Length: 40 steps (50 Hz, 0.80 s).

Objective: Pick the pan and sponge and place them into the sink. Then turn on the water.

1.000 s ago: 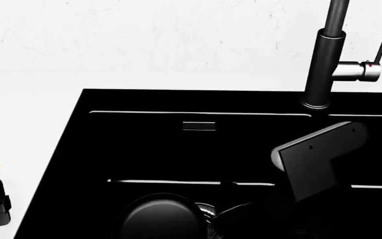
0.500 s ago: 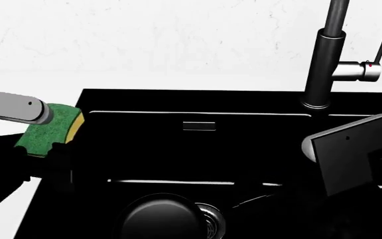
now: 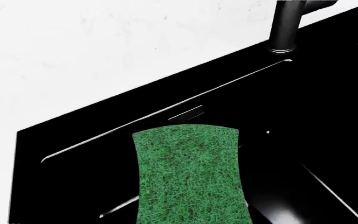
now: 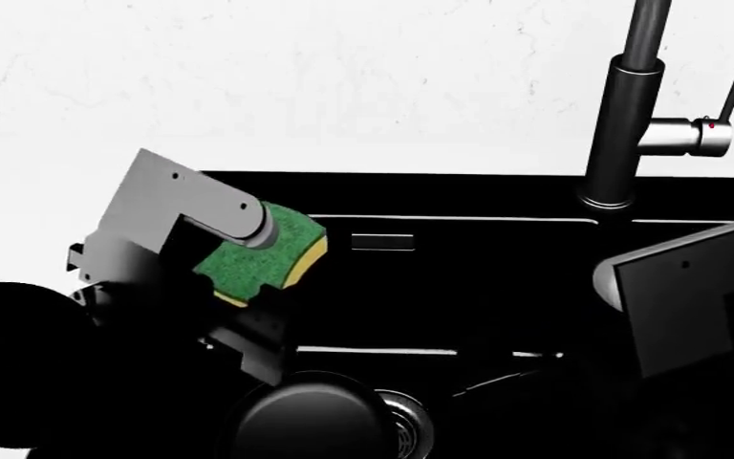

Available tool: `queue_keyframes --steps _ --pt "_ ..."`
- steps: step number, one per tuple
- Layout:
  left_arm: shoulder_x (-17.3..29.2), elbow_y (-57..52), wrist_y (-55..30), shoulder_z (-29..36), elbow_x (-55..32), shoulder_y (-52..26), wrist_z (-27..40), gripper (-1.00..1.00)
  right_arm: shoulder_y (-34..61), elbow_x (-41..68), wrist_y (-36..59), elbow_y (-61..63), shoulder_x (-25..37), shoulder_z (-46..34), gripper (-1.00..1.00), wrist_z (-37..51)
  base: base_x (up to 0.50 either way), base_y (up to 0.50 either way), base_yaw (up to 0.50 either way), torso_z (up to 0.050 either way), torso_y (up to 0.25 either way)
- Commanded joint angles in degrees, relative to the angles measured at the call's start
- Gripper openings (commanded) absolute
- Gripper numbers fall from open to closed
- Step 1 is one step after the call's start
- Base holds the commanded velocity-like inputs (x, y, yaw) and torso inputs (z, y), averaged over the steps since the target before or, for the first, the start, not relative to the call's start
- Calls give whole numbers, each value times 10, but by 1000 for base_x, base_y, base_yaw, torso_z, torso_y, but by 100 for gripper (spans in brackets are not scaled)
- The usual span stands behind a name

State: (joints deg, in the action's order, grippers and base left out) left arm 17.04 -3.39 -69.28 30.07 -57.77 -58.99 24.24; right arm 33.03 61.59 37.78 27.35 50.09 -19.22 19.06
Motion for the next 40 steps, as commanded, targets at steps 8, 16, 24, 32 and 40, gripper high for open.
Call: queue_keyframes --steps 8,16,24,32,40 --pt "-45 51 43 68 28 19 -35 -100 -11 0 -9 0 -2 3 100 1 0 0 0 0 0" --pt "-47 71 51 106 48 23 -55 -100 -24 4 -14 7 3 7 100 5 0 0 0 0 0" --pt "-66 131 66 141 71 29 -75 -100 -46 -7 -34 -2 0 8 100 -6 0 0 0 0 0" --pt "-67 136 69 151 73 32 -79 -100 -51 -6 -38 0 2 11 100 -4 0 0 0 0 0" --pt "-72 154 78 177 87 40 -90 -100 -59 -6 -43 2 4 14 100 -3 0 0 0 0 0"
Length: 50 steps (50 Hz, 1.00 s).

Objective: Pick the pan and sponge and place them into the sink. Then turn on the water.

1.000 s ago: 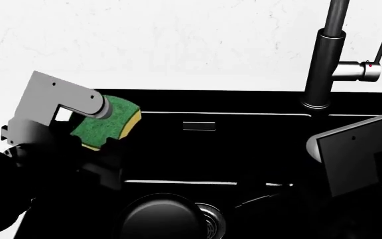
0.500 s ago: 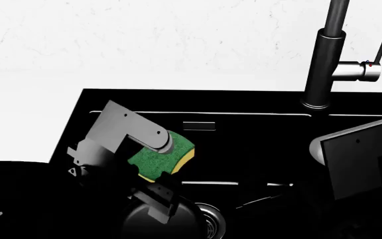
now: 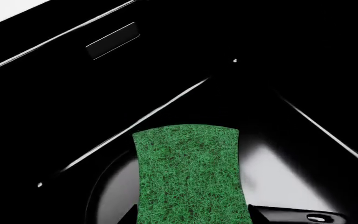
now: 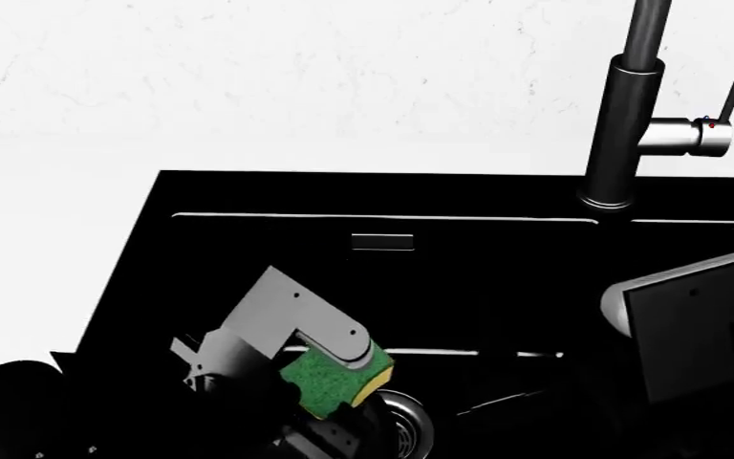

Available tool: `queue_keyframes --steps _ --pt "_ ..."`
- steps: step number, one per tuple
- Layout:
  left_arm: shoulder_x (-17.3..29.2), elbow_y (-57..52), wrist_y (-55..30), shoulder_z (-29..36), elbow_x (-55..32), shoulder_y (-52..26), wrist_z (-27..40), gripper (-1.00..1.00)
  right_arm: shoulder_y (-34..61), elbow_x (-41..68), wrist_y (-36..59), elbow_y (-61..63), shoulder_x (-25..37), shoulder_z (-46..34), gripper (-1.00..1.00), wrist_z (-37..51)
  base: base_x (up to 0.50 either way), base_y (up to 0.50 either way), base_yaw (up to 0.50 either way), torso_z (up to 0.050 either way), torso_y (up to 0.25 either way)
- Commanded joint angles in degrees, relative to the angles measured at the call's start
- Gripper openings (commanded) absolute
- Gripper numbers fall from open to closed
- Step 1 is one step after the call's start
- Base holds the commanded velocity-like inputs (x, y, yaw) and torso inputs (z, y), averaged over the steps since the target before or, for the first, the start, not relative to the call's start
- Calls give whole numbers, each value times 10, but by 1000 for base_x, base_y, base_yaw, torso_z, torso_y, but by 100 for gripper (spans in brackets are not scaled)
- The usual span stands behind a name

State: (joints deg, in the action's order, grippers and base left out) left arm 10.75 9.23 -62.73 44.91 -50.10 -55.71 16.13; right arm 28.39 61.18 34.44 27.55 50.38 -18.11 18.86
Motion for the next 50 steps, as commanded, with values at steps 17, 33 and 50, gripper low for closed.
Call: queue_keyframes --steps 17,33,50 --pt "-18 83 27 26 15 7 -9 -100 -26 -3 -20 -1 2 7 100 -4 0 0 0 0 0" --pt "-34 148 61 31 32 15 -12 -100 -20 -6 -16 -5 -3 0 100 -6 0 0 0 0 0" --pt "-49 191 83 31 37 7 -11 -100 -24 -7 -20 -9 -3 0 100 -10 0 0 0 0 0"
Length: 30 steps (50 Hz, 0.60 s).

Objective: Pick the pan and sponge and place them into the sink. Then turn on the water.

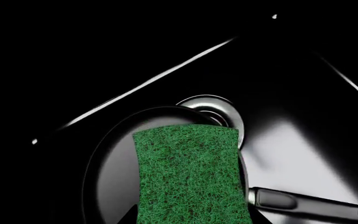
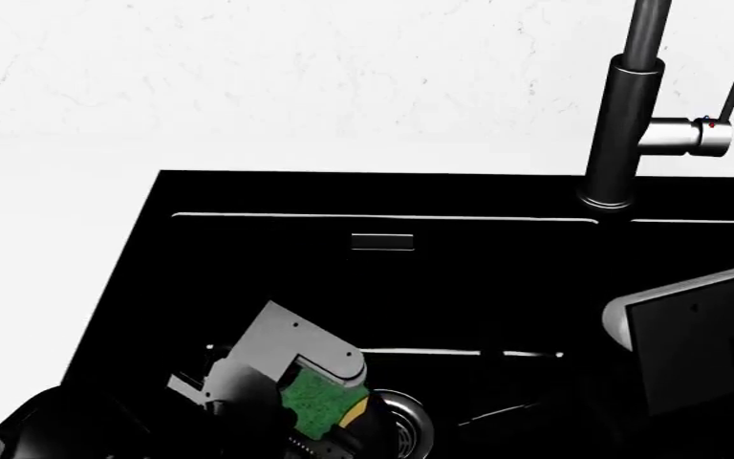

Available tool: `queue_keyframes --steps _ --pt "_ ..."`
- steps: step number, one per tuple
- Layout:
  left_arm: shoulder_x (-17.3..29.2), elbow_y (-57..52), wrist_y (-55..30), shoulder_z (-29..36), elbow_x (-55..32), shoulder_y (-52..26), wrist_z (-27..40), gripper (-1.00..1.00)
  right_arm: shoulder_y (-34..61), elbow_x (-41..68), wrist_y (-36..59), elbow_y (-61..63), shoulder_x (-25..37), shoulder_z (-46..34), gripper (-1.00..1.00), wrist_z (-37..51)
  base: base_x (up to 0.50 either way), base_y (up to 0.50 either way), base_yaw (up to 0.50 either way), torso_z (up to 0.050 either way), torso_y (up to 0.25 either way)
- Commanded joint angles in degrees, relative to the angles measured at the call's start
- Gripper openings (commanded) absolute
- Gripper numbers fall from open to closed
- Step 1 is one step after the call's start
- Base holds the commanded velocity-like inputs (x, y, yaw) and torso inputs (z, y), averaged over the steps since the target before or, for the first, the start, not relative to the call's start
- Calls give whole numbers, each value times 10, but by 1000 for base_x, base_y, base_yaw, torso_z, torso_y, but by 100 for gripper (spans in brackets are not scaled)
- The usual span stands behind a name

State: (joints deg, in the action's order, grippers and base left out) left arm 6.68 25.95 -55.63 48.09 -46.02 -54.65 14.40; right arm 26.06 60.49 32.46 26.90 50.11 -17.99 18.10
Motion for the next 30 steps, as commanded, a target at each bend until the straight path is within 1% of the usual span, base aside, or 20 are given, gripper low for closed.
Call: queue_keyframes --steps 1,2,3,18,22,28,30 --pt "-6 20 10 -1 -5 -3 7 -100 0 0 0 -3 -1 -1 100 -3 0 0 0 0 0" --pt "-6 19 9 -1 -6 -2 8 -100 0 1 0 -2 -1 -1 100 -3 0 0 0 0 0" --pt "-6 18 9 -1 -7 -2 9 100 1 1 0 -2 -1 -2 100 -3 0 0 0 0 0" --pt "-1 9 5 -4 -18 -3 16 100 3 1 2 -2 -1 -2 100 -1 0 0 0 0 0" --pt "17 -52 -17 -16 -37 -2 37 100 2 0 0 -3 -2 -2 100 -1 0 0 0 0 0" --pt "38 -130 -43 -49 -69 -9 77 100 4 -2 -2 -8 -6 -3 100 -4 0 0 0 0 0" --pt "48 -162 -50 -69 -85 -16 92 100 4 -1 -2 -9 -6 -4 100 -4 0 0 0 0 0"
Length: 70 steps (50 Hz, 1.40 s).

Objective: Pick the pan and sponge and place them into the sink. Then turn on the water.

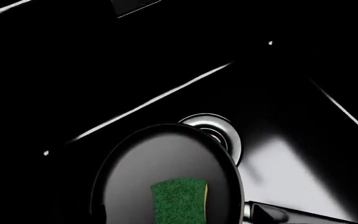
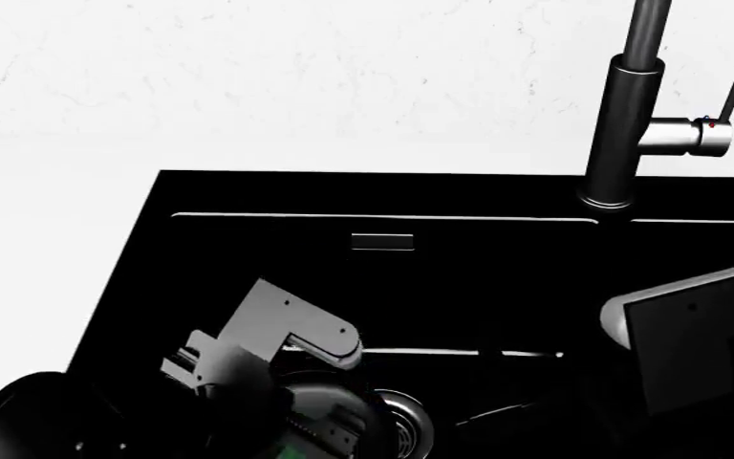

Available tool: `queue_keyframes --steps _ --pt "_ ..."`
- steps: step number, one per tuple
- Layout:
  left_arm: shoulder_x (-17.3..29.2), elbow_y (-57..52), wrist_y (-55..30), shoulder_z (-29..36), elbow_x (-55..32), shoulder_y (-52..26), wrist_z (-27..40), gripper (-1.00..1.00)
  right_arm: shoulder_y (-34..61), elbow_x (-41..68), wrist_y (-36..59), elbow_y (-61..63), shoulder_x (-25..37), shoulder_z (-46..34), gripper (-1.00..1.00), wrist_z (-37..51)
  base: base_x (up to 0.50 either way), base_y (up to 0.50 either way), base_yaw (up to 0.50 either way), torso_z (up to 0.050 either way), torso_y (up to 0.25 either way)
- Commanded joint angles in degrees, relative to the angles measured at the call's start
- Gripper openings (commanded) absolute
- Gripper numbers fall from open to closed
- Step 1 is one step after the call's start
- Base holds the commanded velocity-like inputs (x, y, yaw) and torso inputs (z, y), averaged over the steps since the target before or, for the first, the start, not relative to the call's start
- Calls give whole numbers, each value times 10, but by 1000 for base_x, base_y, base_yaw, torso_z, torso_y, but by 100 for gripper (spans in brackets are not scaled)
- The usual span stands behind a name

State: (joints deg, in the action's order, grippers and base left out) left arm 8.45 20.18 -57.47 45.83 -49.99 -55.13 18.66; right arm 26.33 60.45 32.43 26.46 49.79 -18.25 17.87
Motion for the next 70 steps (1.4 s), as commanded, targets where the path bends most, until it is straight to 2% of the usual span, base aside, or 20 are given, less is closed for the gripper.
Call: queue_keyframes --steps 1,11,12,16,18,20,22,26,30,38,42,45,48,63,70 --pt "33 -115 -30 -55 -50 -16 53 100 3 -2 -1 -6 -3 -2 100 -3 0 0 0 0 0" --pt "70 -193 -24 -108 -78 -42 76 100 21 1 3 -25 -18 -4 100 -1 0 0 0 0 0" --pt "74 -202 -18 -130 -95 -33 78 100 24 2 4 -28 -20 -4 100 -2 0 0 0 0 0" --pt "90 -213 -25 -119 -80 -34 93 100 26 13 2 -40 -27 7 100 13 0 0 0 0 0" --pt "93 -222 17 -158 -96 -12 82 100 25 19 -5 -43 -28 16 100 10 0 0 0 0 0" --pt "107 -241 60 -158 -75 0 52 100 23 25 -5 -47 -27 23 100 21 0 0 0 0 0" --pt "119 -243 58 -175 -97 3 37 100 26 25 -3 -44 -24 23 100 20 0 0 0 0 0" --pt "144 -247 76 -185 -75 5 47 100 32 24 1 -41 -21 21 100 20 0 0 0 0 0" --pt "166 -264 75 -208 -92 15 55 100 32 24 -3 -40 -20 24 100 17 0 0 0 0 0" --pt "225 -340 91 -233 -85 55 78 100 37 15 1 -33 -13 22 100 19 0 0 0 0 0" --pt "229 -341 101 -240 -82 82 93 100 40 9 -1 -34 -16 19 100 17 0 0 0 0 0" --pt "251 -361 110 -250 -85 119 96 100 53 6 3 -37 -14 17 100 14 0 0 0 0 0" --pt "262 -375 102 -256 -93 124 109 100 57 2 5 -39 -13 16 100 17 0 0 0 0 0" --pt "266 -387 91 -262 -108 119 121 100 36 2 10 -24 0 17 100 33 0 0 0 0 0" --pt "261 -377 91 -260 -107 112 120 100 49 -2 21 -23 -4 4 100 28 0 -500 0 0 0"
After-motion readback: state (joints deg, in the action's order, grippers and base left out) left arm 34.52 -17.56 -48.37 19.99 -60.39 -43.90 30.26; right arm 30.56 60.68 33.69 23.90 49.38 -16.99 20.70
